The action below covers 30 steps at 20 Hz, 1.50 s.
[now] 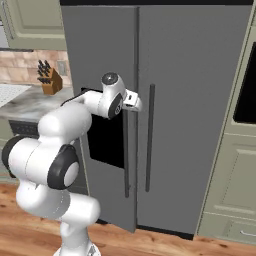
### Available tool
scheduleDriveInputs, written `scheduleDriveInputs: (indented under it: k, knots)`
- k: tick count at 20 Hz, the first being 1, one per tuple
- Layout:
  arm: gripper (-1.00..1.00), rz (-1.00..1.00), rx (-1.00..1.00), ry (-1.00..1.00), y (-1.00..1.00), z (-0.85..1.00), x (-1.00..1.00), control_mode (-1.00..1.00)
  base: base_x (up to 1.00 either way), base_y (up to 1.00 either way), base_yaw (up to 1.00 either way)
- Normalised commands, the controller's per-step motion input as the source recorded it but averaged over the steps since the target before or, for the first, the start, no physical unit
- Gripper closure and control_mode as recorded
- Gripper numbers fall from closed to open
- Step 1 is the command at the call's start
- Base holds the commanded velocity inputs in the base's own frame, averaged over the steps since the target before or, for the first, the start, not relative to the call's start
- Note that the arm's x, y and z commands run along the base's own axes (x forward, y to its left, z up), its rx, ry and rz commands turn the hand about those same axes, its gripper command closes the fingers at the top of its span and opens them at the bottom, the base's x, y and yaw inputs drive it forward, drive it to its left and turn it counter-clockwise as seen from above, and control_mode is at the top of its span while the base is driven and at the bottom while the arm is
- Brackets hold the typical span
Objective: Store the kebab skewer in the freezer for long-term storage. Close the freezer door after placing the cooked food.
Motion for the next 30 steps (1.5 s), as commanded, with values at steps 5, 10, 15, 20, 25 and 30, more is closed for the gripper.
scheduleDriveInputs:
  k: [5, 10, 15, 20, 25, 30]
  knots:
    - [-1.00, 0.00, -0.02, 0.00, -0.01, 0.00, 0.50, -1.00, 0.00, 0.00, 0.00]
    - [-1.00, 0.00, -0.01, 0.00, 0.00, 0.00, 0.44, -1.00, 0.00, 0.00, 0.00]
    - [-1.00, 0.00, 0.00, 0.00, -0.02, 0.01, 0.45, -1.00, 0.00, 0.00, 0.00]
    - [-1.00, 0.00, 0.00, -0.04, -0.01, 0.00, 0.45, -1.00, 0.00, 0.00, 0.00]
    - [-1.00, 0.00, 0.00, -0.08, 0.00, 0.00, 0.46, -1.00, 0.00, 0.00, 0.00]
    - [-1.00, 0.00, -0.01, -0.10, 0.00, 0.00, 0.43, -1.00, 0.00, 0.00, 0.00]
